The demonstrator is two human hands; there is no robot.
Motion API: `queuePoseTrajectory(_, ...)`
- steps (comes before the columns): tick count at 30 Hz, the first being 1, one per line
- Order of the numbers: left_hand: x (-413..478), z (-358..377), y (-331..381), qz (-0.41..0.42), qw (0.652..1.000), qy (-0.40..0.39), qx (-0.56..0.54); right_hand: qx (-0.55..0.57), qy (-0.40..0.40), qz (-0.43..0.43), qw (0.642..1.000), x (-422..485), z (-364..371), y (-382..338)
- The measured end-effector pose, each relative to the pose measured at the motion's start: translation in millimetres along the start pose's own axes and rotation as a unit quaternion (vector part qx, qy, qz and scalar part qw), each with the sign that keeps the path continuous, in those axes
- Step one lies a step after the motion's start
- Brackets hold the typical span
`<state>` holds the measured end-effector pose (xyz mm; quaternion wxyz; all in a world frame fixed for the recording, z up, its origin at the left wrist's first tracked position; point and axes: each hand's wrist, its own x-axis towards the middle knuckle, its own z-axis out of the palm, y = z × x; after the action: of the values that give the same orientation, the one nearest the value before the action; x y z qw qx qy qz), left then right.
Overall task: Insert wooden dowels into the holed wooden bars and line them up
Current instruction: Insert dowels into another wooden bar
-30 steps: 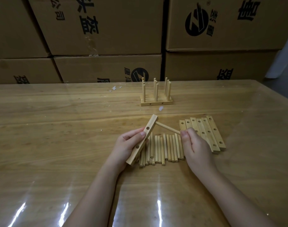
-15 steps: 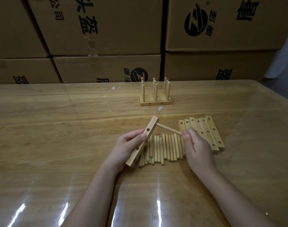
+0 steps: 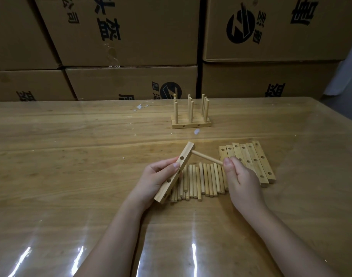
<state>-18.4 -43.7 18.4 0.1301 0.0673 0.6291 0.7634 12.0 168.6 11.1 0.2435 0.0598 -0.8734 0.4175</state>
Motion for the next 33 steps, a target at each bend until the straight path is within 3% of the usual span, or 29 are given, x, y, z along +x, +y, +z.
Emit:
queuePoseTrajectory(8,-0.6,-0.1,0.6,-0.002,1.0,-0.001,0.008,0.026,-0.001,0.008,1.0,0.2,0.0,0.2)
queuePoseTrajectory(14,1.0,2.8,2.0,0.008,0.999,0.029,-0.026,0.136,-0.002,0.031,0.99,-1.7,5.0,-7.1)
queuePoseTrajectory(16,2.1,0.7,2.2,0.013,0.997,0.057,-0.043,0.111,-0.018,0.008,0.994,-2.3,5.9,-7.2)
queuePoseTrajectory(19,5.4,0.6,2.0,0.019,0.993,0.09,-0.068,-0.012,-0.126,-0.034,0.991,-6.0,12.7,-9.1)
queuePoseTrajectory(23,8.5,1.4,-0.7,0.029,0.992,0.088,-0.084,-0.126,-0.285,-0.133,0.941,-13.0,22.7,-9.3)
queuePoseTrajectory(33,8.2,-1.8,-0.5,0.017,0.991,0.088,-0.103,-0.15,-0.209,-0.147,0.955,-11.8,18.0,-6.5)
